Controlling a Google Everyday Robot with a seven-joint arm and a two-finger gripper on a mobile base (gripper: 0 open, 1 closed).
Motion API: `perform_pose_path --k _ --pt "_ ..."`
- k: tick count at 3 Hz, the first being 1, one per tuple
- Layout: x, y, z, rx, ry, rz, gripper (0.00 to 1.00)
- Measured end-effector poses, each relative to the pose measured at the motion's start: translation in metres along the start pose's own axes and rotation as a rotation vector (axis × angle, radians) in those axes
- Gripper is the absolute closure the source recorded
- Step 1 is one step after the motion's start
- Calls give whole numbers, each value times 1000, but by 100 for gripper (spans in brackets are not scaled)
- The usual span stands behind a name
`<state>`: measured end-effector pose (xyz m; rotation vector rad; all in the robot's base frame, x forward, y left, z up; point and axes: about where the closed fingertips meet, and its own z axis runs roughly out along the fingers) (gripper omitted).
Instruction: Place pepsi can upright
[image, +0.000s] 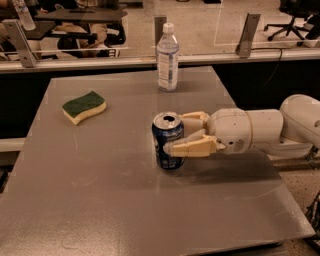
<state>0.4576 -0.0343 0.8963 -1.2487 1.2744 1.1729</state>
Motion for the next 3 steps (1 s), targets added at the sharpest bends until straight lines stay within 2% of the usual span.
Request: perform_pose_path --k 1,2,3 --pt "3 3 -3 11 -26 -15 13" --pt "2 3 -1 7 -25 -16 0" --pt "2 3 -1 7 -25 -16 0"
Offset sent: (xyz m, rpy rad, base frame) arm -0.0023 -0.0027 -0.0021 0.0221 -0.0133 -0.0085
